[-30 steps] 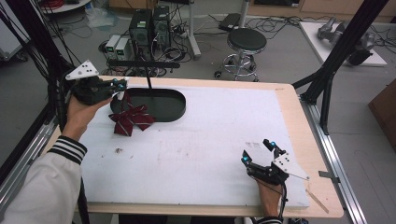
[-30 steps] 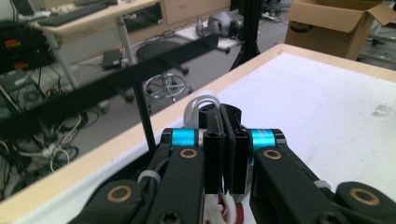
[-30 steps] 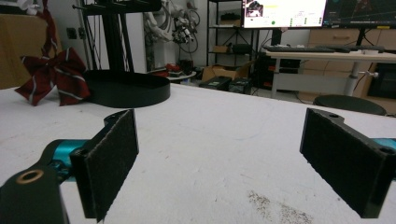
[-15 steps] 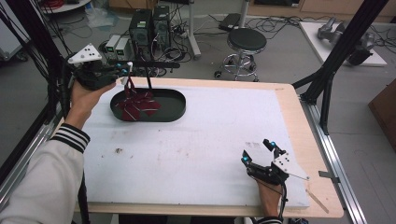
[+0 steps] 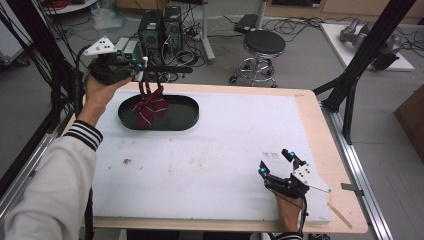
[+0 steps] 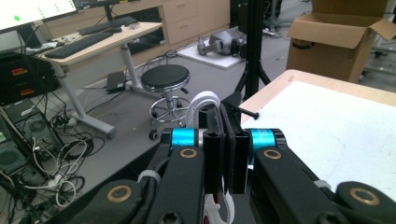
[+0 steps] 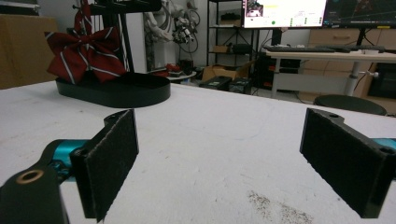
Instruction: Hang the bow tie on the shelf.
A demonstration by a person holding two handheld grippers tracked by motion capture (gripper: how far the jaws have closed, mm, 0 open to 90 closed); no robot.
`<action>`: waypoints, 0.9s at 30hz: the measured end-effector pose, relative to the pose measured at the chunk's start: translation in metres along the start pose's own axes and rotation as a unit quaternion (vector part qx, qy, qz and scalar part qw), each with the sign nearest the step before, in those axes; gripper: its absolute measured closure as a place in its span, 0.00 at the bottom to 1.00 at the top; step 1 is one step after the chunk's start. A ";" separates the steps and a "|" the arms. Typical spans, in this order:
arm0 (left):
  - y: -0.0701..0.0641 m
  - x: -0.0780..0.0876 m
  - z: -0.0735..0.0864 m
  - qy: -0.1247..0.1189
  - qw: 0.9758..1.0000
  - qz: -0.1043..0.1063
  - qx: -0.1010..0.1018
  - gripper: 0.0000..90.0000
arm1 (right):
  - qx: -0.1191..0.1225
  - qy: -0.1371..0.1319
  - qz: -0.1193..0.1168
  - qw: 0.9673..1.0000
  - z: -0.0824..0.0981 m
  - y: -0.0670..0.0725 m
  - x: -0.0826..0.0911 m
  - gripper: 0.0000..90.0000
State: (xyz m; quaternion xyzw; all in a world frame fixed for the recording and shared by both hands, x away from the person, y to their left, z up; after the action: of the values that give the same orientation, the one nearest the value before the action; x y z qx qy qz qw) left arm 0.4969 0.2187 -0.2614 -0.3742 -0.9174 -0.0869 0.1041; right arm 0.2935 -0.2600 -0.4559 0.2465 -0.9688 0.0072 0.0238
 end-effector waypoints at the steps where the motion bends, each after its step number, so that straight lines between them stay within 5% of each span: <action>1: 0.002 -0.001 0.000 0.000 1.000 -0.002 0.001 0.97 | 0.000 0.000 0.000 1.000 0.000 0.000 0.000 0.12; 15: 0.026 -0.010 0.008 0.005 0.999 -0.026 0.022 0.97 | 0.000 0.000 0.000 1.000 0.000 0.000 0.000 0.12; 27: 0.037 -0.023 0.014 0.043 0.997 -0.067 0.020 0.97 | 0.002 -0.002 0.000 1.000 0.000 0.000 0.000 0.12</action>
State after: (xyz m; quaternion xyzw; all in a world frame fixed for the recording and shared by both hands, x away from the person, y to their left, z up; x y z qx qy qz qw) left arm 0.5371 0.2330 -0.2773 -0.3055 -0.9368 -0.0908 0.1446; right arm 0.2936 -0.2602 -0.4558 0.2468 -0.9688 0.0082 0.0210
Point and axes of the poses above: each handheld gripper's, and its own axes: x roughly backward along the jaws, z roughly out of its underside, y roughly to its left, the point moved 4 cm from there along -x, roughly forward along the jaws, and after that the axes turned 1 degree about x, right-handed, at the moved point
